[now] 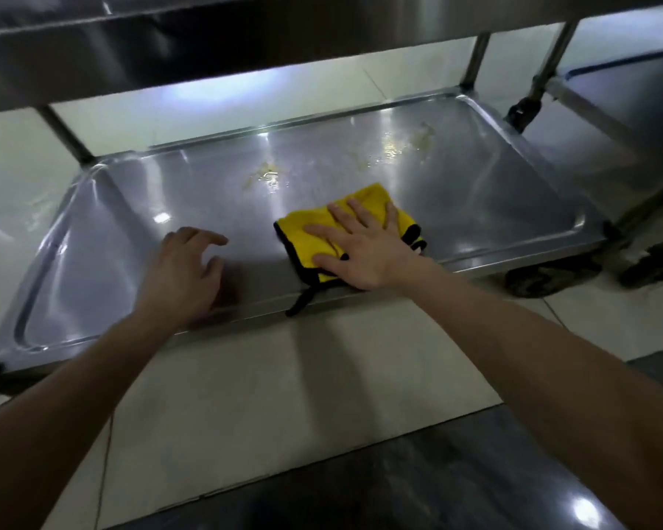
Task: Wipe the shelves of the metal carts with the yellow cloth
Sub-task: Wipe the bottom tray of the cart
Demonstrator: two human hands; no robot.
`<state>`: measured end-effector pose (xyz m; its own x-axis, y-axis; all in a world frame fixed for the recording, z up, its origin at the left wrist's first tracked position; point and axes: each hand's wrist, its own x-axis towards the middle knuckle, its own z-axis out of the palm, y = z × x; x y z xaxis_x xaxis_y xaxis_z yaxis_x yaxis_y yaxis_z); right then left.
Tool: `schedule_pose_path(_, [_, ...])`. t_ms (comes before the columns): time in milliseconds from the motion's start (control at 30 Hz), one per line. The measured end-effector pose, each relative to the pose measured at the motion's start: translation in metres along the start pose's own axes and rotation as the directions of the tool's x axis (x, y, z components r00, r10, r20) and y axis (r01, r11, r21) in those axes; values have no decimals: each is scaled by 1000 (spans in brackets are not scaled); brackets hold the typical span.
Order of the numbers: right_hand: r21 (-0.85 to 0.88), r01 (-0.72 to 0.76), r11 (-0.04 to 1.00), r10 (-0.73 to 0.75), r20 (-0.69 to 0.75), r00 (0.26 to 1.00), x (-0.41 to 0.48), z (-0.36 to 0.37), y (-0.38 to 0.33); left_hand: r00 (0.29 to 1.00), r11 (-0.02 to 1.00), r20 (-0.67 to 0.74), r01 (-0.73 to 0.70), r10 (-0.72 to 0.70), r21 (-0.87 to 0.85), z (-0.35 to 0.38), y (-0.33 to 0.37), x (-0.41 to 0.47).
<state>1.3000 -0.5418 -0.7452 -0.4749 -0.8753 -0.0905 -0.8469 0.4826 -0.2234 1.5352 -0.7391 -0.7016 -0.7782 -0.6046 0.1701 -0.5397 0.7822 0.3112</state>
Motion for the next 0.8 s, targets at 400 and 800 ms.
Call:
schedule_pose_path(400, [-42,131,991,-129,43,991,43,15,-99,979,997,198,25,-39,71,-23,-57,-41])
schedule_pose_path(800, [-24,149,989,-147,68,987,78,14,-127,992,996,120,41,-31,-80,-40,-73,-42])
